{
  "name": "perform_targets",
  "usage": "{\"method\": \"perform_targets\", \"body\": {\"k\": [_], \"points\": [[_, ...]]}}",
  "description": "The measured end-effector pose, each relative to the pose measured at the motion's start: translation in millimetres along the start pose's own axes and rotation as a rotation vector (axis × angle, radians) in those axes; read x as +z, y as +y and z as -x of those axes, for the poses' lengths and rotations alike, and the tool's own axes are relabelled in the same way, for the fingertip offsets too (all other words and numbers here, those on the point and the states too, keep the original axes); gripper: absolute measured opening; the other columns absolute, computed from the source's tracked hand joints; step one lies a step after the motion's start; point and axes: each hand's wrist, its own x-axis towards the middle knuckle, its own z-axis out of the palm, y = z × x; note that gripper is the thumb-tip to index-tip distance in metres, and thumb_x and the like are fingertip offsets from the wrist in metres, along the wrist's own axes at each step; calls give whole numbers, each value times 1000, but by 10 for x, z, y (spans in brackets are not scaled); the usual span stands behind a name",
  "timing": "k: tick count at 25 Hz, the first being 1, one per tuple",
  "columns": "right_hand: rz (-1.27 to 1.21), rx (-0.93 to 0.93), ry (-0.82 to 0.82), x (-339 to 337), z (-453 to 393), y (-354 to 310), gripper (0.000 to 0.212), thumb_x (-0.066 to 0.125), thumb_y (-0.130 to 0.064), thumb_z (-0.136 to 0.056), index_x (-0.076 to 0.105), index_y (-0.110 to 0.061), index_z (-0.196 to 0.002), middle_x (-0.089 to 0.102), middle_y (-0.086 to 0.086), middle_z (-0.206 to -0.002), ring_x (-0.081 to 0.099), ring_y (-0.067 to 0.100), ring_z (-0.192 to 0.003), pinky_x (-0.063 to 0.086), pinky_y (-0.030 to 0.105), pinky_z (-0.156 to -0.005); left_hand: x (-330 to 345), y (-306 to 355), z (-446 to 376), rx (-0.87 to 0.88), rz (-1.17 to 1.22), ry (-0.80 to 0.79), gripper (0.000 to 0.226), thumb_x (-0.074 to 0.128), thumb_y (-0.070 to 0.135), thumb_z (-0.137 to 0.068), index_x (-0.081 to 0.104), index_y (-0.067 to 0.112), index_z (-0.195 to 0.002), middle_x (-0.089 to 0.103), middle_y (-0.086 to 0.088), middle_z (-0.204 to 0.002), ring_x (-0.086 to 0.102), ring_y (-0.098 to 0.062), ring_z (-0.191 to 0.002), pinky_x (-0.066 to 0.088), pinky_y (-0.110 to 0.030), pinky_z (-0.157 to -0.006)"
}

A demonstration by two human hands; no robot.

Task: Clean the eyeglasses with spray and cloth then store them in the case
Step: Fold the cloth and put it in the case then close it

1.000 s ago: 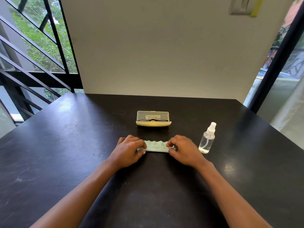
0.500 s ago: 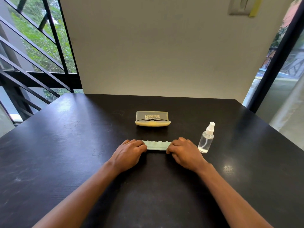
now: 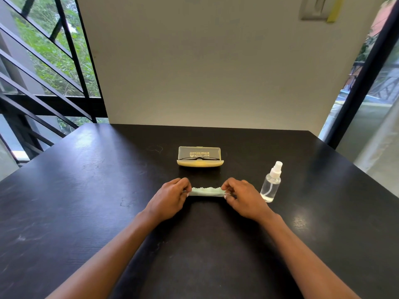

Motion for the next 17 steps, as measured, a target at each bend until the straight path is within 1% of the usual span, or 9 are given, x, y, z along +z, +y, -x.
{"method": "perform_targets", "body": {"k": [1,3,5,6,11,14,17], "points": [[-74,46,1,-3,-13,3,16,57,-17,-87,54,-24,-102,57,-13,-83,52,8,-81,47,25,-74,7,-5,-10,-33,21,6,10,57,10,-88,54,17,-94,57,6,-94,53,-9,-77,40,-8,-60],[-217,129,19,-6,-35,10,17,58,-14,-87,53,-24,-100,56,-15,-75,56,0,-72,44,12,-65,17,-12,-37,-115,72,29,13,58,11,-88,55,17,-100,56,9,-93,51,-6,-76,38,-6,-59],[-312,197,38,-2,-54,13,18,58,-13,-87,52,-26,-98,58,-14,-73,56,-6,-65,41,5,-57,30,-12,-68,-195,119,53,15,57,12,-89,55,16,-103,55,9,-92,51,-6,-77,37,-5,-59],[-345,221,48,8,-66,15,18,58,-13,-88,51,-27,-97,59,-14,-73,56,-6,-65,41,3,-55,37,-12,-80,-222,131,63,14,56,13,-90,55,16,-104,55,9,-92,51,-5,-77,36,-4,-59],[-382,287,106,54,-121,5,13,57,-15,-89,53,-24,-98,56,-14,-74,54,-1,-68,39,1,-54,59,-5,-125,-303,159,107,10,56,14,-90,57,15,-100,56,7,-91,51,-5,-78,36,-6,-58],[-390,318,111,67,-164,4,12,56,-18,-90,53,-26,-98,56,-14,-76,55,-1,-70,39,7,-52,65,1,-154,-340,159,127,8,57,13,-89,57,15,-97,56,6,-89,50,-3,-72,36,-6,-54],[-363,328,113,92,-199,17,11,56,-19,-91,55,-22,-101,56,-15,-76,54,-2,-71,36,8,-55,85,-3,-168,-365,163,138,7,57,12,-89,57,14,-95,57,5,-89,49,-3,-71,35,-7,-53]]}}
